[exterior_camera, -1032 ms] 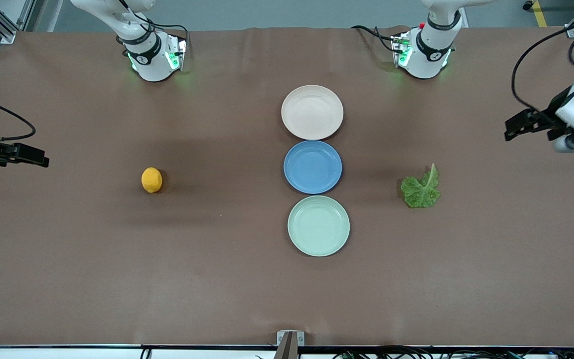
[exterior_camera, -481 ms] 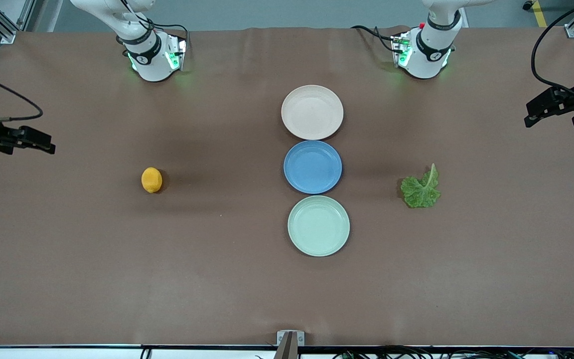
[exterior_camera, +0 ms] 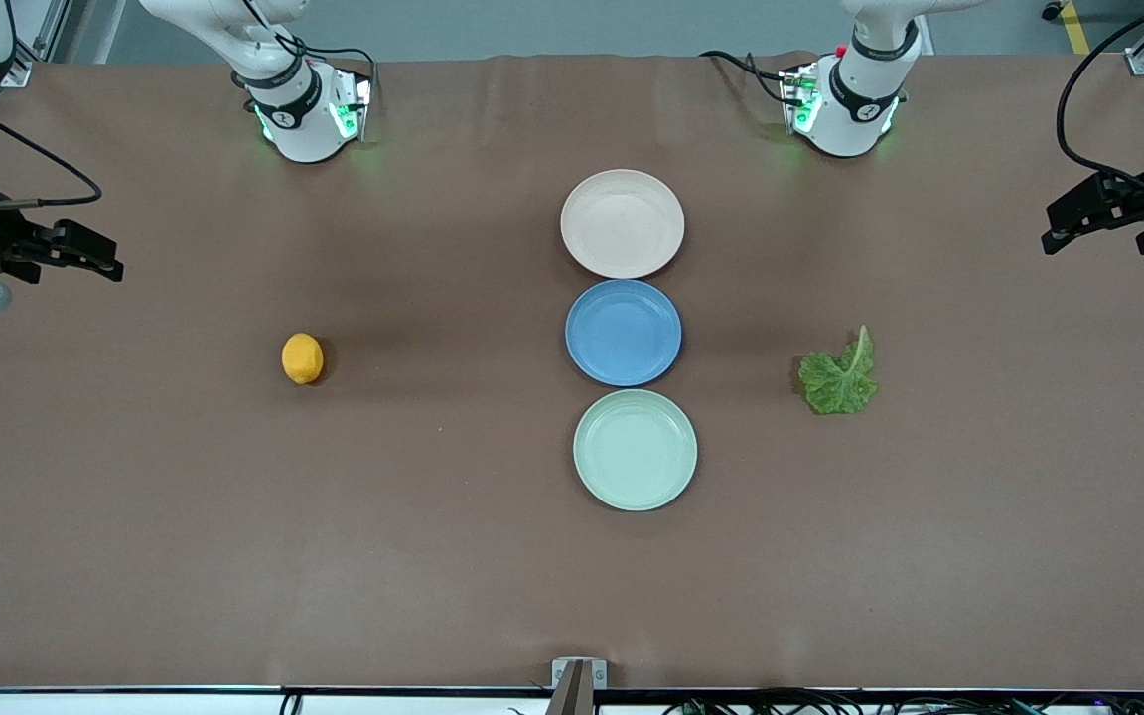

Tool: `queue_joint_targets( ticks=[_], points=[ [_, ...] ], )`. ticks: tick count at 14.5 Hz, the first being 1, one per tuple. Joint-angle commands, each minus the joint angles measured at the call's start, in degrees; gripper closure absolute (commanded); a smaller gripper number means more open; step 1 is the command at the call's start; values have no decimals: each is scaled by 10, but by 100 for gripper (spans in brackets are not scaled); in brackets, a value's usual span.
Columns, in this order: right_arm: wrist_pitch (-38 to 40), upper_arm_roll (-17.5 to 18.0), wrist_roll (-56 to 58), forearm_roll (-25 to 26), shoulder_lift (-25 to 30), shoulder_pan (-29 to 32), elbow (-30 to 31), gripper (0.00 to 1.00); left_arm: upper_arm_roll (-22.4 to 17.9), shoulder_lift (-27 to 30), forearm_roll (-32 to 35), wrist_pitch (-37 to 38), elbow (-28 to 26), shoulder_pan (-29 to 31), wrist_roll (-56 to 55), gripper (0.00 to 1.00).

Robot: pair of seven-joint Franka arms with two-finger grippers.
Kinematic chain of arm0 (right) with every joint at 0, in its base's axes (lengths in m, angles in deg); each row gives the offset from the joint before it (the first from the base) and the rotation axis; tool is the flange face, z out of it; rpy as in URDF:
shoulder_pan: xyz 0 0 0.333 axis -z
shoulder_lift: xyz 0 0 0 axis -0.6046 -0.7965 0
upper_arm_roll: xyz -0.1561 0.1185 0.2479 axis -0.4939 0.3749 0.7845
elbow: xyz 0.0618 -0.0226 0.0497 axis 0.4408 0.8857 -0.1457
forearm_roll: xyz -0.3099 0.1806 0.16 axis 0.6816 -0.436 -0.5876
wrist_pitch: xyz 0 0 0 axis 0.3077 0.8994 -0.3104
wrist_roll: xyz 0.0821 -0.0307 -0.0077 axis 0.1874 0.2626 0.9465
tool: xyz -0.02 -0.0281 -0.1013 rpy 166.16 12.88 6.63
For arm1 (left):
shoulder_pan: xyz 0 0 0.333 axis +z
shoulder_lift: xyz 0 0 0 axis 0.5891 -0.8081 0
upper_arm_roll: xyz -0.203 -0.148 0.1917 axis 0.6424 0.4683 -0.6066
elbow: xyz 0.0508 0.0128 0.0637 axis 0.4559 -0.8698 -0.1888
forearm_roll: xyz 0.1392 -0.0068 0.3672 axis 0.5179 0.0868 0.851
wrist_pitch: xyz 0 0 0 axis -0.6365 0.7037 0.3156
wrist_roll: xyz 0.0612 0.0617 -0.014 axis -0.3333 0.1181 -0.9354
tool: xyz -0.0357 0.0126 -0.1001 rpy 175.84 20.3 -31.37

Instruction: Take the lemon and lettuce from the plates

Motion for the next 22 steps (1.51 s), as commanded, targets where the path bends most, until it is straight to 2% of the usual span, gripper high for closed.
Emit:
queue_joint_targets(
  ticks=[1,7,11,15,22],
  points=[
    [-8,-2,3,0,30,-5,29,0,1,-18,-7,8,18,5,1,0],
    [-9,-2,3,0,64,-7,41,0,-1,-27,-4,5,38,-3,-2,0],
    [-14,-2,2,0,70,-9,41,0,-10,-25,-2,5,42,-29,-1,0],
    [-14,-3,2,-1,69,-16,41,0,-82,-23,-5,5,42,-100,-3,0],
    [-15,-3,3,0,67,-20,41,0,-87,-20,-3,5,42,-96,-1,0]
  ],
)
